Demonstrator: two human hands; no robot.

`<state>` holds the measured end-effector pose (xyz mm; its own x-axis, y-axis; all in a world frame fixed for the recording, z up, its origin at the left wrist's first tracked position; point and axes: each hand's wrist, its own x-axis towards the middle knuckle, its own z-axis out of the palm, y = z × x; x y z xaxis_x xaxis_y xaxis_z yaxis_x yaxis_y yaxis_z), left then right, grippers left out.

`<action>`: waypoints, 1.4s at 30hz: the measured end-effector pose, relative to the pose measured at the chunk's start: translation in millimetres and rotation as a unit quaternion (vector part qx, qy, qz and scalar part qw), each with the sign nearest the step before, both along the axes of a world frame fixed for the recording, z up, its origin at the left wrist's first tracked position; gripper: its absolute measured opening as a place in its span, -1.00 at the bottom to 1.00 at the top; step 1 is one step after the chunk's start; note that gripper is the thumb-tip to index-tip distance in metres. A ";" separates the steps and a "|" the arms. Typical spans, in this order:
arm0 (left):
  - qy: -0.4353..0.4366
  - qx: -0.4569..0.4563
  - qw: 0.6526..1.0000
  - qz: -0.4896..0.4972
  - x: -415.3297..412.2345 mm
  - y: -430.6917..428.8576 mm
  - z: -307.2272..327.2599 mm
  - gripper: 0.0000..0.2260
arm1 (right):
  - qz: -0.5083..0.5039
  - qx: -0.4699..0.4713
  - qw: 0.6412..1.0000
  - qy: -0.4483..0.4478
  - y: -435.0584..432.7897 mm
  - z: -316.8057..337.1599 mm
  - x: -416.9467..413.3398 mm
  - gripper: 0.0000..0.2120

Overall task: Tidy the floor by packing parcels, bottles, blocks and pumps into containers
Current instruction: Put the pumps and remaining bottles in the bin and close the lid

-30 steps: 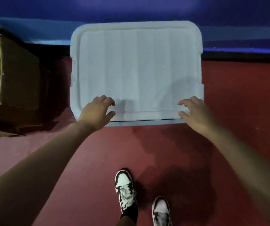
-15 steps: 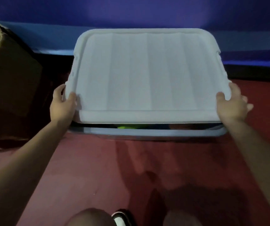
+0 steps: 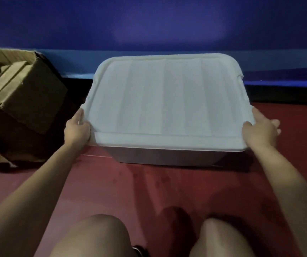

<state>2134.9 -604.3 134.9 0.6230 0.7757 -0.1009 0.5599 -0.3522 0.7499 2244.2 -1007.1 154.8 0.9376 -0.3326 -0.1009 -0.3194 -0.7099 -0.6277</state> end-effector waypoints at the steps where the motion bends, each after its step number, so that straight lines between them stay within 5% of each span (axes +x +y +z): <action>1: 0.025 0.022 0.999 -0.021 3.1 0.0 2.1 -0.50 | 0.008 -0.027 1.000 0.003 1.5 -3.3 -0.8 -0.49; 9: 0.170 0.100 0.978 -0.071 6.2 3.8 5.9 -0.50 | 0.064 -0.263 0.962 0.025 16.6 -1.4 12.6 -0.54; 12: 0.164 0.091 0.979 -0.074 6.0 3.6 7.9 -0.51 | 0.147 -0.265 0.953 -0.021 23.1 5.0 27.0 -0.47; 16: 0.183 0.101 0.975 -0.078 6.5 0.1 12.1 -0.51 | 0.198 -0.261 0.942 0.071 30.3 -5.3 39.3 -0.47; 20: 0.309 0.251 0.910 -0.112 35.9 -7.4 28.7 -0.52 | 0.198 -0.259 0.941 0.087 29.4 -9.7 39.1 -0.48; 27: 0.158 0.318 0.852 -0.384 179.9 -102.9 47.1 -0.44 | 0.192 -0.267 0.941 0.084 29.0 -12.4 41.8 -0.48; 42: 0.252 0.289 0.786 -0.485 228.8 -105.0 21.3 -0.34 | 0.113 -0.264 0.956 0.056 49.8 2.4 81.1 -0.45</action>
<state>2363.7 -709.3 156.2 0.9436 -0.0327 -0.3294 -0.0074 -0.9969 0.0779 2325.3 -957.3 157.2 0.9847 -0.1555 -0.0781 -0.1649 -0.9773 -0.1331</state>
